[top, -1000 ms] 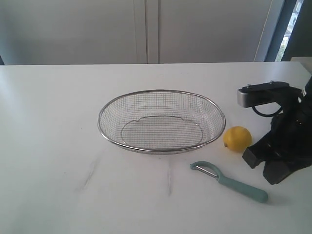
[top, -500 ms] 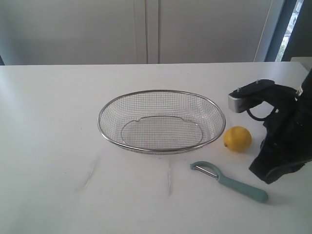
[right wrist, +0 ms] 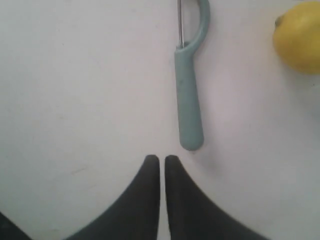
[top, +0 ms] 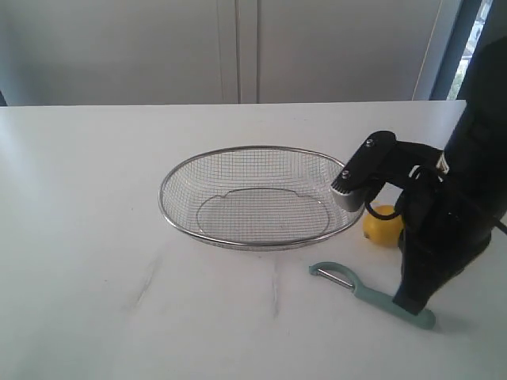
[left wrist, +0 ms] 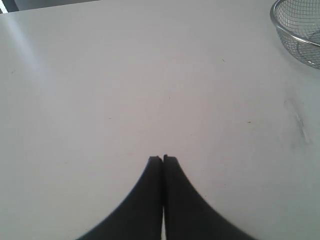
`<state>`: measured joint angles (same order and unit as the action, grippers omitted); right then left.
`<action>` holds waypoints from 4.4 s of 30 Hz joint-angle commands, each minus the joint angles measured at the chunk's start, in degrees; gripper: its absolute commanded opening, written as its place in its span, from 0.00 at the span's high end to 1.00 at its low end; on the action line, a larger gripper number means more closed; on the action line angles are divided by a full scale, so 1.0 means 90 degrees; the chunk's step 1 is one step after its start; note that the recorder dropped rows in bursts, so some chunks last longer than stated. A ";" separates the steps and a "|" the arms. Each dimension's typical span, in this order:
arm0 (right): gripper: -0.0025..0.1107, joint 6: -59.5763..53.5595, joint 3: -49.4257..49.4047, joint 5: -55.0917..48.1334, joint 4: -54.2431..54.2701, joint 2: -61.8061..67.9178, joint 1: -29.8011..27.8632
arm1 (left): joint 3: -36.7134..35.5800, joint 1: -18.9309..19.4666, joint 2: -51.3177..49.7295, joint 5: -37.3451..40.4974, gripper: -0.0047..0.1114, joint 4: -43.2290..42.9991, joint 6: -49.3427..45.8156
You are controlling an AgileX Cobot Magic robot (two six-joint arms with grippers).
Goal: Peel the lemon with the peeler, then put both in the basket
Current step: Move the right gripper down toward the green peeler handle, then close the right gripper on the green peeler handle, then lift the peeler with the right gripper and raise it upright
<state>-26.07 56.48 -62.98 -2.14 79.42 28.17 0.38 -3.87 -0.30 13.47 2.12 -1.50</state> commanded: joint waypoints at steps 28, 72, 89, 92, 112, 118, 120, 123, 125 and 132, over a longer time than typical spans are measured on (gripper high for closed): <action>0.52 -0.0803 0.0012 0.1076 -0.0477 0.1644 0.0048 | -0.0042 -0.0035 0.0033 -0.0009 0.96 0.0075 0.0002; 0.57 -0.0076 -0.1265 0.3177 -0.1243 0.1926 -0.0281 | -0.0042 -0.0035 0.0033 -0.0009 0.96 0.0075 0.0002; 0.61 -0.0076 -0.1334 0.3364 -0.1227 0.2272 -0.0281 | -0.0042 -0.0035 0.0033 -0.0009 0.96 0.0075 0.0002; 0.62 -0.0076 -0.1334 0.3364 -0.1227 0.2274 -0.0281 | -0.0042 -0.0035 0.0033 -0.0009 0.96 0.0075 0.0002; 0.98 -0.0072 -0.1323 0.2260 -0.0783 0.1228 -0.0270 | -0.0042 -0.0035 0.0033 -0.0009 0.96 0.0075 0.0002; 0.98 -0.0061 -0.1323 0.1705 -0.0052 0.0545 -0.0270 | -0.0042 -0.0035 0.0033 -0.0009 0.96 0.0075 0.0002; 0.98 0.0104 -0.1323 0.1551 0.0127 0.0362 -0.0270 | -0.0042 -0.0035 0.0033 -0.0009 0.96 0.0075 0.0002; 0.98 0.0639 -0.1323 0.1465 0.0559 0.0093 -0.0270 | -0.0042 -0.0035 0.0033 -0.0009 0.96 0.0075 0.0002; 0.98 0.1057 -0.1323 0.1367 0.0874 -0.0051 -0.0270 | -0.0042 -0.0035 0.0033 -0.0009 0.96 0.0075 0.0002; 0.98 0.1450 -0.1287 0.0933 0.1201 -0.0335 -0.0270 | -0.0042 -0.0035 0.0033 -0.0009 0.96 0.0075 0.0002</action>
<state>-13.89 44.72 -52.71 6.82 77.73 25.92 0.38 -3.87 -0.30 13.47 2.12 -1.50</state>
